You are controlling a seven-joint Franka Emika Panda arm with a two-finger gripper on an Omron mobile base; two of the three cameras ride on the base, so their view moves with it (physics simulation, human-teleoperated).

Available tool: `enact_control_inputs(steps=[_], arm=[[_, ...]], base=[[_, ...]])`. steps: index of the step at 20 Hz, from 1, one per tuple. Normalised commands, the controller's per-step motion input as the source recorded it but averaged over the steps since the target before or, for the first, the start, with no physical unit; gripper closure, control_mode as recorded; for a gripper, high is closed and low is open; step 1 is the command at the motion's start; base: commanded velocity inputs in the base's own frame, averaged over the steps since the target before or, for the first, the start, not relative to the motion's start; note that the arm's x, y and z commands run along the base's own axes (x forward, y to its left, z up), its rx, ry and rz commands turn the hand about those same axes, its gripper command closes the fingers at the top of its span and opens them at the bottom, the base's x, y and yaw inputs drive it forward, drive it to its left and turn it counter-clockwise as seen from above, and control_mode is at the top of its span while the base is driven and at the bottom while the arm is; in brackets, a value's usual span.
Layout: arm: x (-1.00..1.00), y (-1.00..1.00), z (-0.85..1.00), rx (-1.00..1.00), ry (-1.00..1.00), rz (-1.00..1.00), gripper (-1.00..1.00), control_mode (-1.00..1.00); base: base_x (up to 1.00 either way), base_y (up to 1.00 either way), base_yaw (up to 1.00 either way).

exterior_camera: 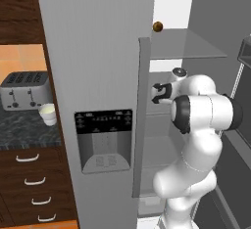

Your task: Grab a lemon wedge from the fridge and one ice cube from the ice bowl, and put them in the glass of lemonade.

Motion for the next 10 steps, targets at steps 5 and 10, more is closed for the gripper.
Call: enact_control_inputs(steps=[5,10], arm=[[-0.94,0.0,0.23,0.0,-0.4,0.0,1.0,-1.0],[-1.0,0.0,0.9,0.08,-0.13,-0.07,1.0,-1.0]], base=[[0.0,0.0,0.0],[0.0,0.0,0.0]])
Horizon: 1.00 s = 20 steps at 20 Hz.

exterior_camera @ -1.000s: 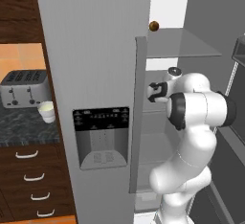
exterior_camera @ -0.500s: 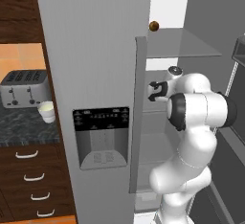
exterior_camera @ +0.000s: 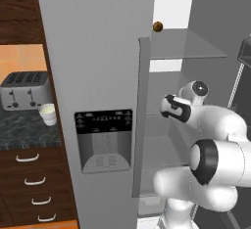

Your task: Grab a lemon wedge from the fridge and one ice cube from the ice bowl, and put them in the glass of lemonade.

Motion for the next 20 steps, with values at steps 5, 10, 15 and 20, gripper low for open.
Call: enact_control_inputs(steps=[5,10,15,20], arm=[[-1.0,0.0,1.0,0.06,0.0,-0.03,1.0,-1.0],[-1.0,0.01,1.0,0.03,0.11,0.0,1.0,-1.0],[-0.6,0.32,0.45,-0.01,0.15,0.01,1.0,1.0],[0.0,0.0,0.0,0.0,0.0,0.0,1.0,1.0]], base=[[0.0,0.0,0.0],[0.0,0.0,0.0],[-0.38,0.4,0.05],[-0.41,1.0,0.13]])
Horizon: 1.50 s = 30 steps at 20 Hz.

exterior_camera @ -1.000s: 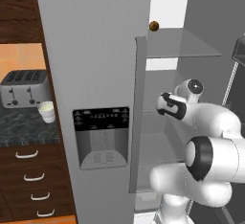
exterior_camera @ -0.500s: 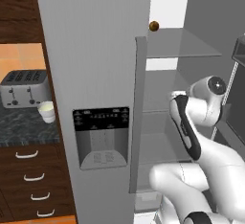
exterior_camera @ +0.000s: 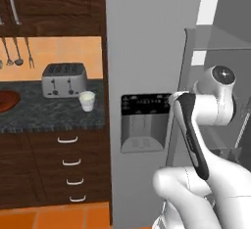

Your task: Grab a lemon wedge from the fridge and one ice cube from the ice bowl, and put them in the glass of lemonade.

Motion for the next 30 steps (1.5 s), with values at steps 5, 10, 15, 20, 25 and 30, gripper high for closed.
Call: enact_control_inputs(steps=[5,10,15,20,25,30], arm=[[0.0,0.0,0.0,0.0,0.0,0.0,1.0,1.0],[0.0,0.0,0.0,0.0,0.0,0.0,1.0,1.0],[0.0,0.0,0.0,0.0,0.0,0.0,1.0,1.0],[0.0,0.0,0.0,0.0,0.0,0.0,1.0,1.0],[0.0,0.0,0.0,0.0,0.0,0.0,1.0,1.0],[0.0,0.0,0.0,0.0,0.0,0.0,1.0,1.0]], base=[[-0.02,1.0,0.04],[0.12,1.0,0.0],[0.79,0.86,-0.05],[0.74,-0.2,-0.18],[0.73,-0.17,-0.06],[1.0,-0.04,-0.02]])
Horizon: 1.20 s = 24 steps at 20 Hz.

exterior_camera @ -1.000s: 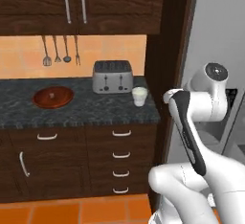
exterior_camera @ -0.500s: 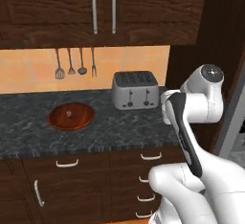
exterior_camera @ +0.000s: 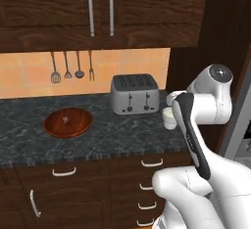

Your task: Grab a lemon wedge from the fridge and one ice cube from the ice bowl, and put them in the glass of lemonade.

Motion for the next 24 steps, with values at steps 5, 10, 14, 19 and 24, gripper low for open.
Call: enact_control_inputs(steps=[5,10,14,19,24], arm=[[0.0,0.0,0.0,0.0,0.0,0.0,1.0,1.0],[0.0,0.0,0.0,0.0,0.0,0.0,1.0,1.0],[0.15,-0.13,-0.09,0.0,0.03,-0.03,1.0,-1.0],[0.75,-0.72,-0.83,0.0,0.17,-0.13,1.0,-1.0],[0.75,-0.38,-0.56,0.0,0.05,-0.05,1.0,-1.0]], base=[[0.6,0.55,-0.08],[0.93,-0.03,-0.19],[0.59,-0.39,-0.12],[0.0,0.0,0.0],[0.0,0.0,0.0]])
